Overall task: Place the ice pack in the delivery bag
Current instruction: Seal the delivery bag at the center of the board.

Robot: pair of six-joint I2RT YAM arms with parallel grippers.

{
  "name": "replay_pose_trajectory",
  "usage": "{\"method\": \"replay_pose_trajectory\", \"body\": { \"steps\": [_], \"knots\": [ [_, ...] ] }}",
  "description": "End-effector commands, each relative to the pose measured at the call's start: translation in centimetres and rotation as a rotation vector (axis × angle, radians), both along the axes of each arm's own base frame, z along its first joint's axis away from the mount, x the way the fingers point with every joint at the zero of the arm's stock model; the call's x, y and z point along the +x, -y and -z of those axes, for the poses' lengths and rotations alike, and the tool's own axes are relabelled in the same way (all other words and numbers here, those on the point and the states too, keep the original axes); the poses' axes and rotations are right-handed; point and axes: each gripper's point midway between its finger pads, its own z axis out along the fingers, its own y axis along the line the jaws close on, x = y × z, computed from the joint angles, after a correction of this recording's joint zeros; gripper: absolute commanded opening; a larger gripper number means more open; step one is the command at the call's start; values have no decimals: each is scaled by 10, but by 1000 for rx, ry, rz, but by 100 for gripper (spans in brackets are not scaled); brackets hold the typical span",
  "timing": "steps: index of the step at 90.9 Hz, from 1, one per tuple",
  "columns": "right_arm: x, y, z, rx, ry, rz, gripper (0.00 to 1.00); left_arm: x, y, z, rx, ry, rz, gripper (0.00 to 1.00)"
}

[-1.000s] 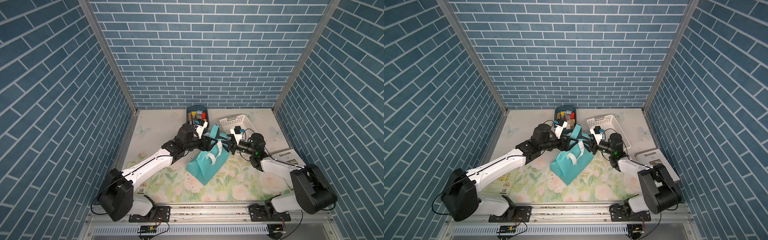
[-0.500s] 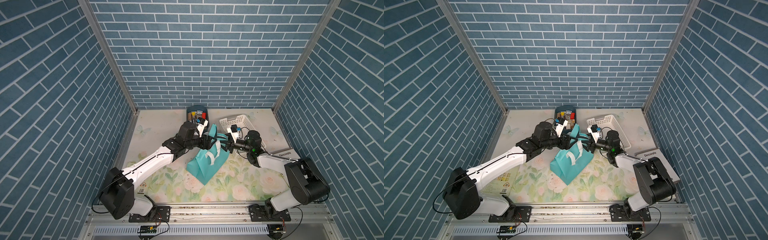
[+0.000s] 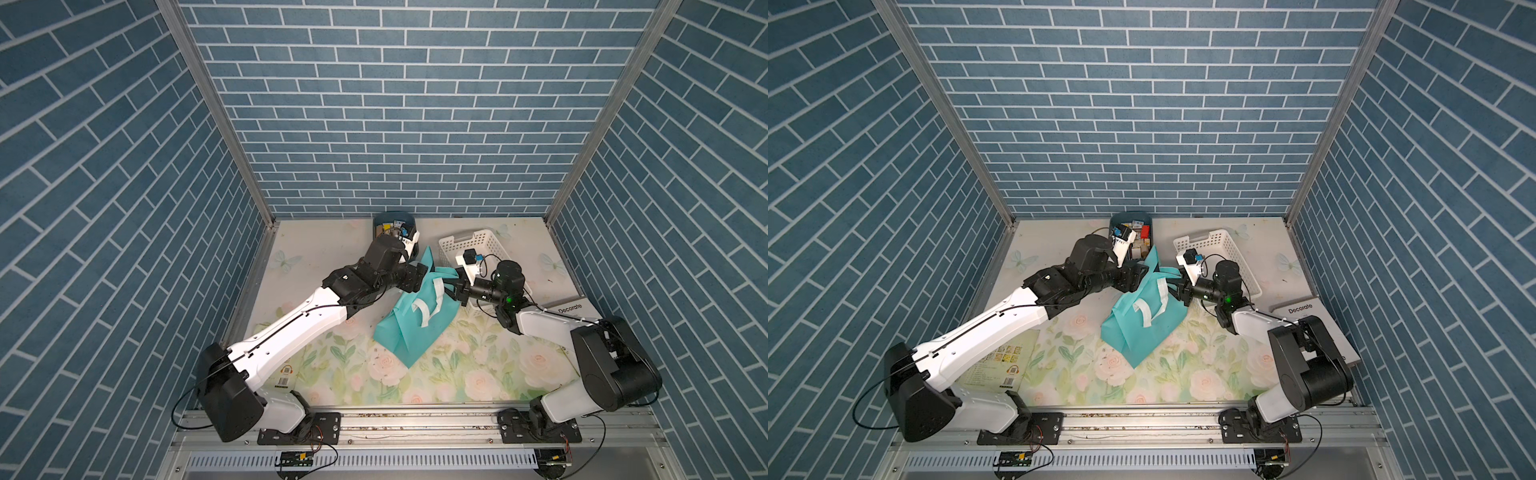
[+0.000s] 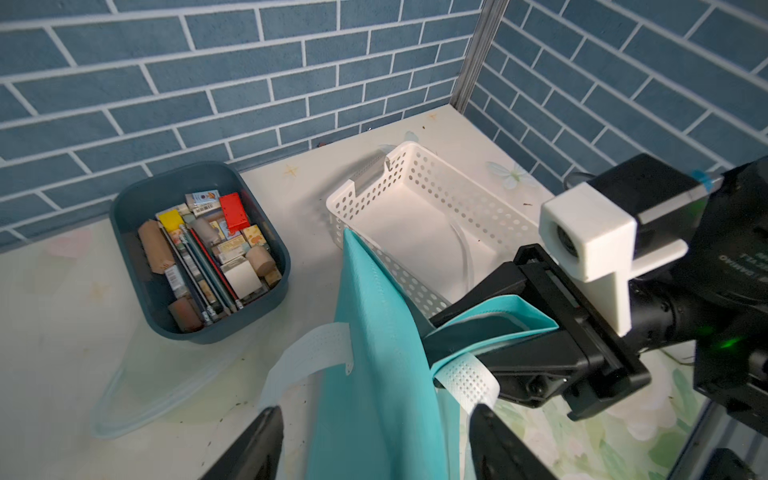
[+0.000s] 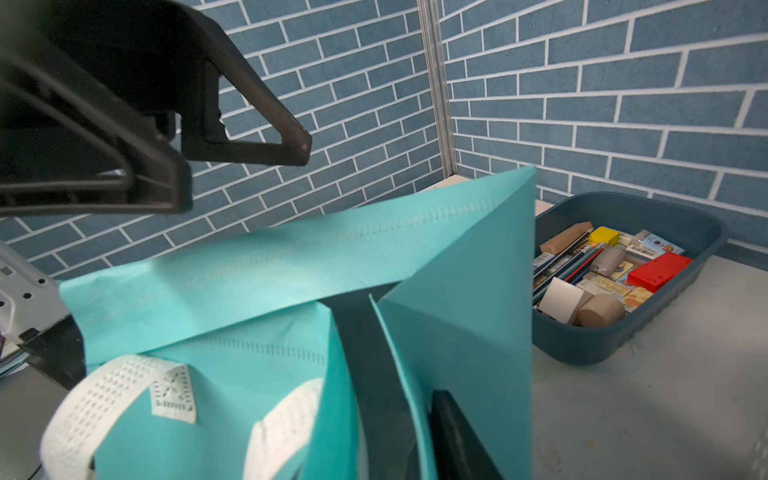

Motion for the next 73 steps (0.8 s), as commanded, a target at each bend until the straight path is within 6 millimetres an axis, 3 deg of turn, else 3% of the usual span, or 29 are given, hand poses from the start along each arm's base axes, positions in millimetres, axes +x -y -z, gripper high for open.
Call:
{"method": "replay_pose_trajectory", "body": {
  "steps": [1, 12, 25, 33, 73],
  "knots": [
    [1, 4, -13, 16, 16, 17, 27, 7, -11, 12, 174, 17, -77, 75],
    [-1, 5, -16, 22, 17, 24, 23, 10, 0, 20, 278, 24, -77, 75],
    [7, 10, -14, 11, 12, 85, 43, 19, 14, 33, 403, 27, -84, 76],
    [13, 13, -10, -7, 1, 128, 49, 26, 15, 39, 462, 28, -106, 76],
    [17, 19, -7, -16, -10, 185, 60, 40, 16, 47, 606, -5, -143, 79]
  ]
}}
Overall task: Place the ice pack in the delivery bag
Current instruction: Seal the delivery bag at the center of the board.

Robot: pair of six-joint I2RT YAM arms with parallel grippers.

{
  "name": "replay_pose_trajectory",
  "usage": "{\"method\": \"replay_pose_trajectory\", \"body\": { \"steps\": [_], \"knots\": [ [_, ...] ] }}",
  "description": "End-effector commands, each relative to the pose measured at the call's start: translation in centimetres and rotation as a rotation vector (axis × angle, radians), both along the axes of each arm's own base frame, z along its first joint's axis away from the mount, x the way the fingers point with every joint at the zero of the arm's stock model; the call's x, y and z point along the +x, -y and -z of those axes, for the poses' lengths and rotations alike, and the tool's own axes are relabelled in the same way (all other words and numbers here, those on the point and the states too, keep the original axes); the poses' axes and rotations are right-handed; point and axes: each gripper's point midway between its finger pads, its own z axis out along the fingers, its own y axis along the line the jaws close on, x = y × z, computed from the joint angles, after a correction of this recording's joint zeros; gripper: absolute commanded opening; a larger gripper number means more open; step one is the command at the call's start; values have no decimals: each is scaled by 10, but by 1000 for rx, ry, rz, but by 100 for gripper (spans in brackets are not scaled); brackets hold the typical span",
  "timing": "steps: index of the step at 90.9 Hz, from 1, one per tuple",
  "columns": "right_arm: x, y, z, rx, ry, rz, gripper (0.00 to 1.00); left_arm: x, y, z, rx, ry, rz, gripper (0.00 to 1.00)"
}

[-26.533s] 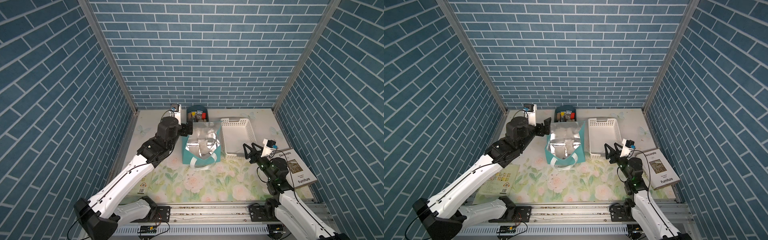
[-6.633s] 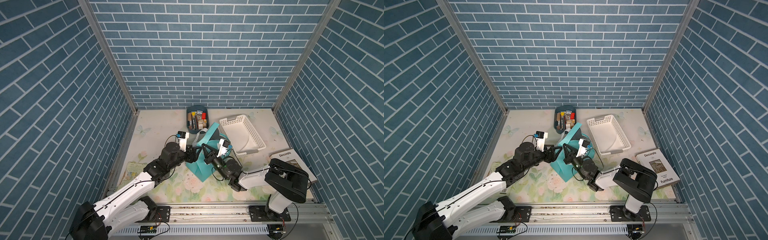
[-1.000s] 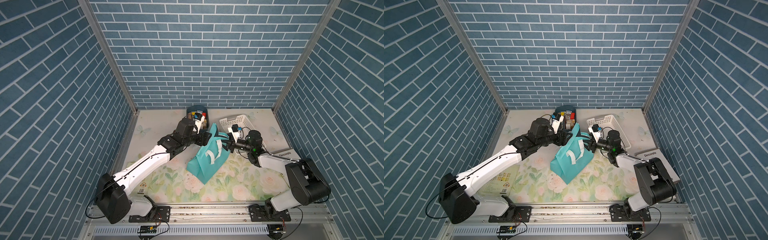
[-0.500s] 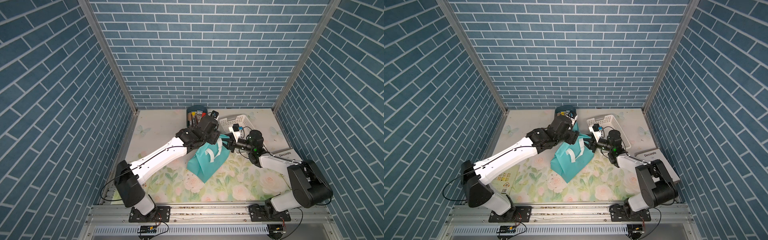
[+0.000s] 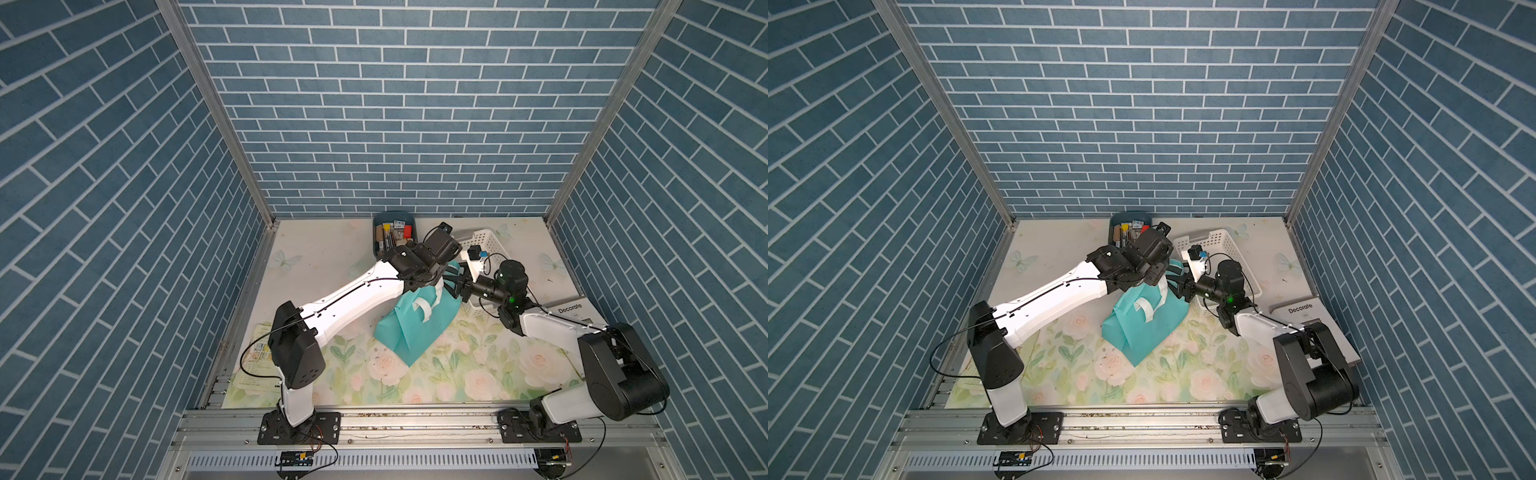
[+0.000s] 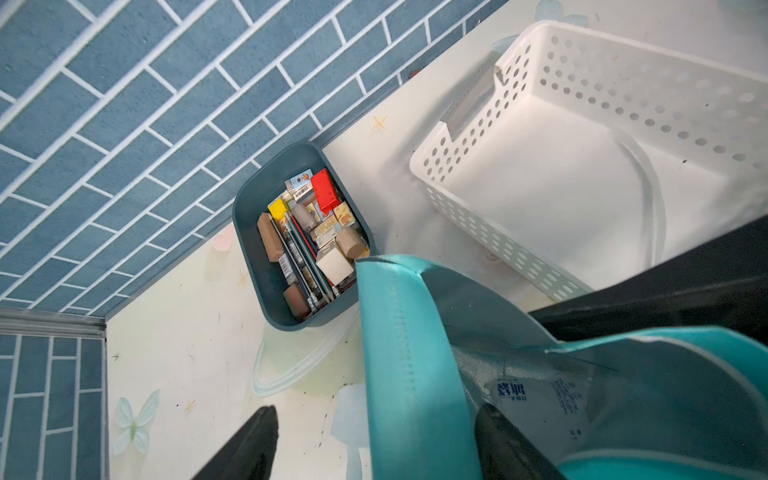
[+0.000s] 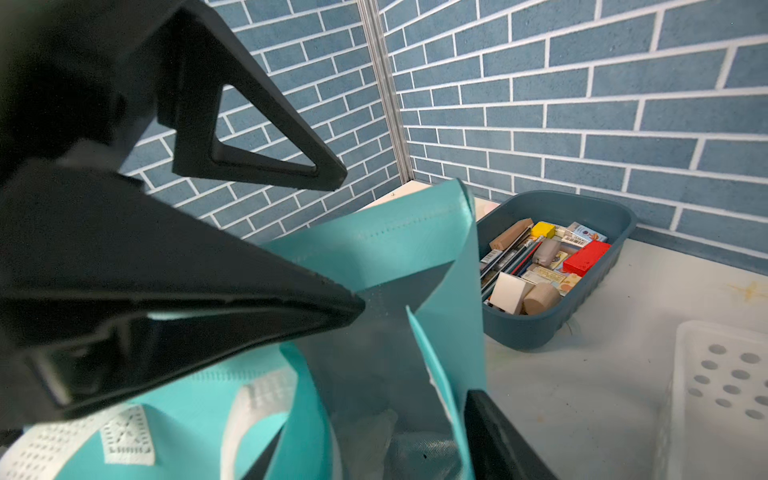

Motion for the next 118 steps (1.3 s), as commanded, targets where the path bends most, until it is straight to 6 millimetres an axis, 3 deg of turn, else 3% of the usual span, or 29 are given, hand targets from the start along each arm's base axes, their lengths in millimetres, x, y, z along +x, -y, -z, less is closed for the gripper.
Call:
{"method": "replay_pose_trajectory", "body": {
  "steps": [1, 24, 47, 59, 71, 80, 114, 118],
  "knots": [
    [0, 6, -2, -1, 0, 32, 61, -3, -7, 11, 102, -41, -5, 79],
    [-1, 7, -2, -1, 0, 39, 68, 6, -8, 22, 216, -73, -27, 82],
    [-1, 8, -4, 5, -2, 46, 69, 12, -7, 15, 295, -9, -80, 81],
    [-1, 8, -4, 6, -2, 48, 69, 9, 2, 9, 307, 25, -71, 73],
    [-1, 9, -4, 10, -3, 53, 69, 6, 9, 3, 308, 48, -61, 57],
    [0, 9, -4, 12, -1, 58, 68, 7, 9, -3, 314, 74, -70, 52],
    [1, 11, -4, 12, 1, 75, 69, 7, 9, -9, 369, 130, -89, 46],
    [1, 12, -5, 12, 3, 79, 69, 8, 9, -9, 373, 131, -91, 40]
  ]
}}
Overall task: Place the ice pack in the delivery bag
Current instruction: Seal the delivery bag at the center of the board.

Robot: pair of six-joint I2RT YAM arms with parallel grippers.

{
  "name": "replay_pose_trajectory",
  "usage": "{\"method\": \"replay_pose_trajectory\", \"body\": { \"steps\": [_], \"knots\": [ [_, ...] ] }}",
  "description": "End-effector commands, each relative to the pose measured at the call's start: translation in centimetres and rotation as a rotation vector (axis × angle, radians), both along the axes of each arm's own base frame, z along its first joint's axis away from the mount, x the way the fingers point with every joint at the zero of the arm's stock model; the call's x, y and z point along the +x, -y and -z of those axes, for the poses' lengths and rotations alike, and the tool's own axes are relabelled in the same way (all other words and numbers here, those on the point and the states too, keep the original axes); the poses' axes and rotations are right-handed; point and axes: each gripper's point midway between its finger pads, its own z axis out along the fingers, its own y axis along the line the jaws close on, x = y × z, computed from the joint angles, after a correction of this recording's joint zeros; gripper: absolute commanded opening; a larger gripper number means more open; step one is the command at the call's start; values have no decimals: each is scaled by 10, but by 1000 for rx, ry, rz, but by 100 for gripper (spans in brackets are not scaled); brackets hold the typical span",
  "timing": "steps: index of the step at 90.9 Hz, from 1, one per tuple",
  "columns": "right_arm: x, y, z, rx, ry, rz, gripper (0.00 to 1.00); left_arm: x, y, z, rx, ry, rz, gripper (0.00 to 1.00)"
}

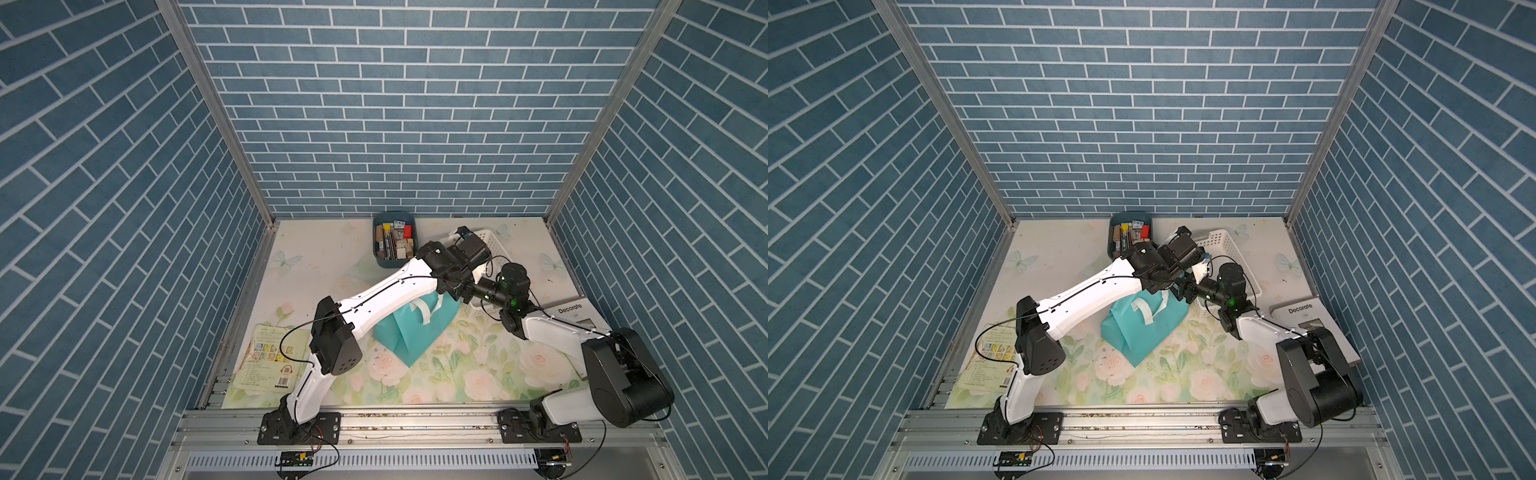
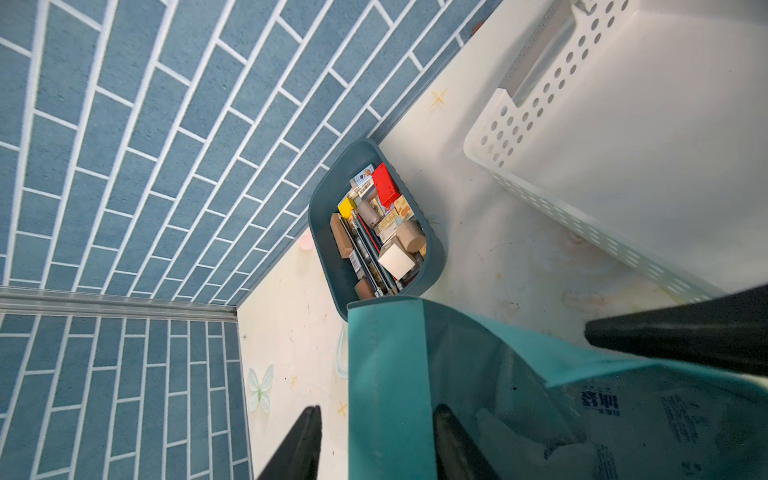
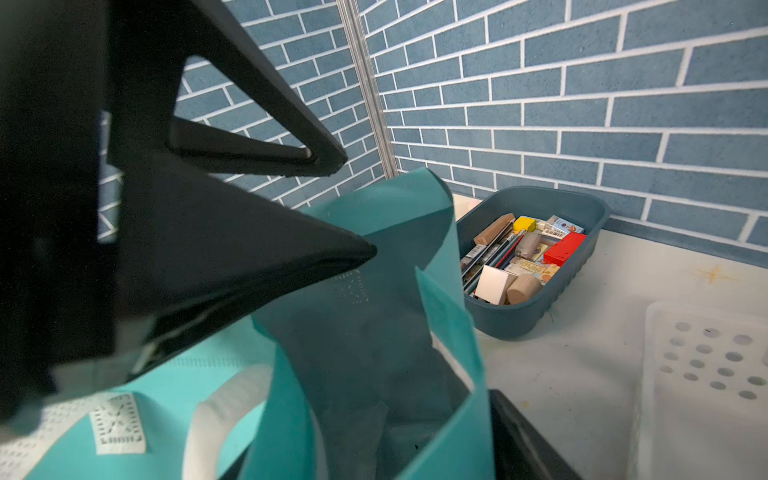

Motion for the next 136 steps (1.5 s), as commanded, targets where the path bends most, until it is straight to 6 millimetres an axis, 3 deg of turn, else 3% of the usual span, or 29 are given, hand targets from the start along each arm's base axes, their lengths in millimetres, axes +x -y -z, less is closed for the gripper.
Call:
{"method": "replay_pose_trajectory", "body": {
  "steps": [1, 21, 40, 52, 61, 72, 88, 104, 125, 136],
  "knots": [
    [2, 5, -7, 18, 8, 31, 69, 2, -4, -1, 50, 28, -19, 39],
    [2, 6, -7, 20, 10, 41, 67, 1, 4, 7, 29, -9, 9, 23],
    [-7, 10, -11, 40, 66, 41, 65, 0, 9, 16, 21, -35, 23, 0],
    [-17, 16, -14, 21, 119, 54, 69, 0, 9, 16, 27, -31, 19, 0],
    [-22, 27, -21, 20, 167, 110, 82, 1, 9, 14, 12, -28, 21, 0],
    [-29, 41, -23, 14, 198, 180, 87, -1, 12, 6, -31, -26, 33, 0],
    [-43, 56, -45, 59, 285, 237, 95, -5, 17, 0, -85, -31, 57, 0],
    [-49, 48, -58, 100, 295, 177, 94, -7, 18, -1, -103, -39, 62, 0],
    [-21, 31, -44, 64, 216, 136, 88, -12, 21, 0, -114, -45, 72, 0],
    [-7, 21, -41, 57, 191, 115, 78, -15, 22, 2, -111, -49, 76, 0]
  ]
}}
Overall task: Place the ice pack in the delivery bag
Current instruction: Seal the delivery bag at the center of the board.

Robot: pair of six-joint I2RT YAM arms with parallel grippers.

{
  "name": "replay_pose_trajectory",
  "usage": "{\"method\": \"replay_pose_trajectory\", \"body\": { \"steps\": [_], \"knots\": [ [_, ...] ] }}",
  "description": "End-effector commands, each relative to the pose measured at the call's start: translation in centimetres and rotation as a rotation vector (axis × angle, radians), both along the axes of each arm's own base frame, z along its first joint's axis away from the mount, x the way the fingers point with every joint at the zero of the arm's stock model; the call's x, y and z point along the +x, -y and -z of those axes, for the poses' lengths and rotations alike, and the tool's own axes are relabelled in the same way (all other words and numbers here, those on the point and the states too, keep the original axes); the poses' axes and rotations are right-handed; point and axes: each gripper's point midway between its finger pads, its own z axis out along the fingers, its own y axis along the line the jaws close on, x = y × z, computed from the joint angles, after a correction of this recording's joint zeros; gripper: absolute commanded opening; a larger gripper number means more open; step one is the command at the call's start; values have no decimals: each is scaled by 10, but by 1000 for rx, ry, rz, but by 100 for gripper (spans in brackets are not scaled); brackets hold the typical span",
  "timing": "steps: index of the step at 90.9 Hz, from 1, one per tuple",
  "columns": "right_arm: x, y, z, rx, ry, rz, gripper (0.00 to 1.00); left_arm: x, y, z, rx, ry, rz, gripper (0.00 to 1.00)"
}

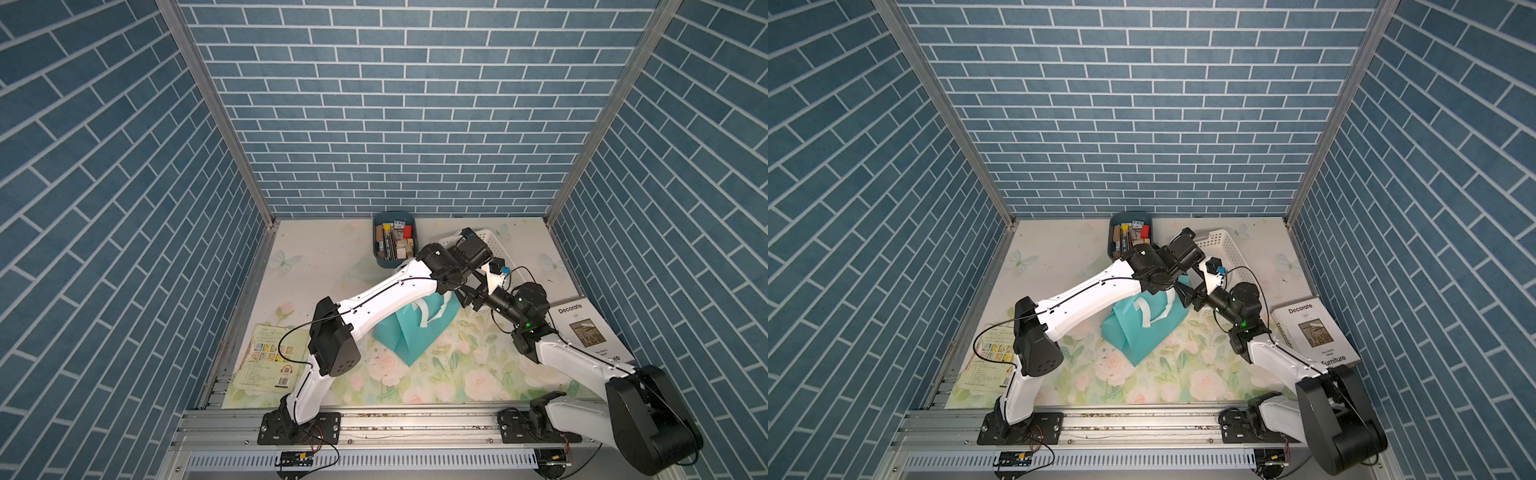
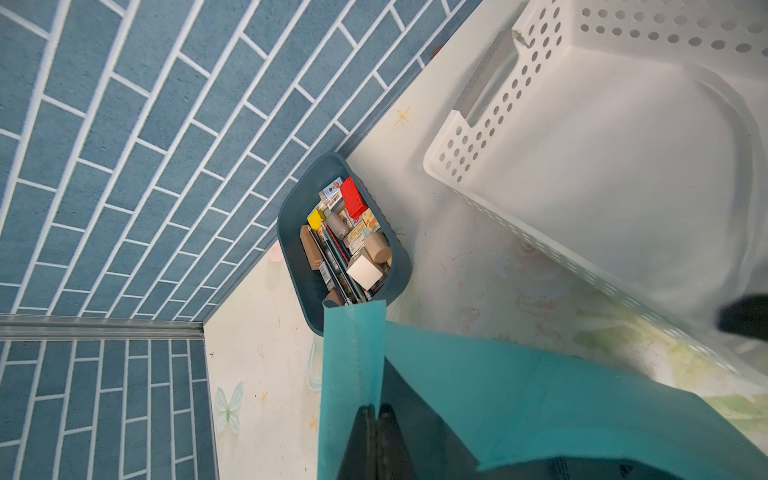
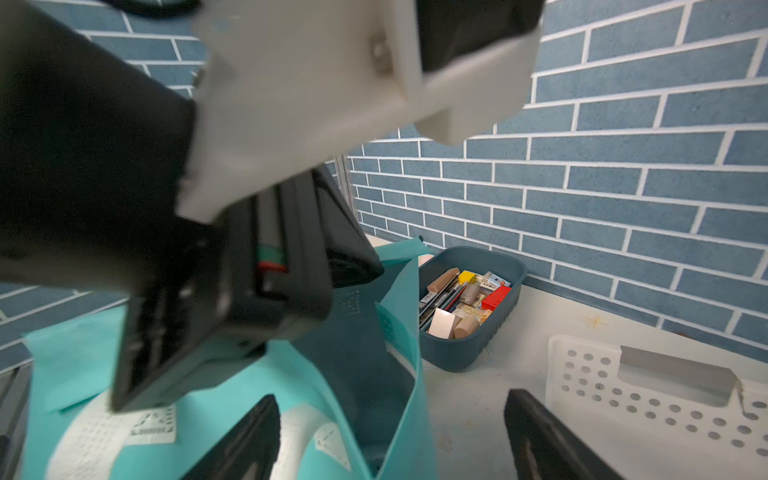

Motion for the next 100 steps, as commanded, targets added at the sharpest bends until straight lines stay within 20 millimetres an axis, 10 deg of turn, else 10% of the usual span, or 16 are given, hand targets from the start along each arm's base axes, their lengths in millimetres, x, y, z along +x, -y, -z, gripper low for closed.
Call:
{"method": "replay_pose_trajectory", "body": {
  "steps": [1, 41, 70, 100],
  "knots": [
    [10, -10, -10, 14, 9, -37, 76, -8, 3, -4, -31, -5, 13, 0],
    [20, -23, 22, 14, -54, -102, 37, -14, 1, -16, -107, 13, 16, 0],
    [23, -32, 9, 131, -71, -226, 12, -22, 5, -13, -139, 1, 45, 0],
    [13, -51, 19, 146, -142, -432, 13, -27, 5, -23, -192, 34, 62, 0]
  ]
}}
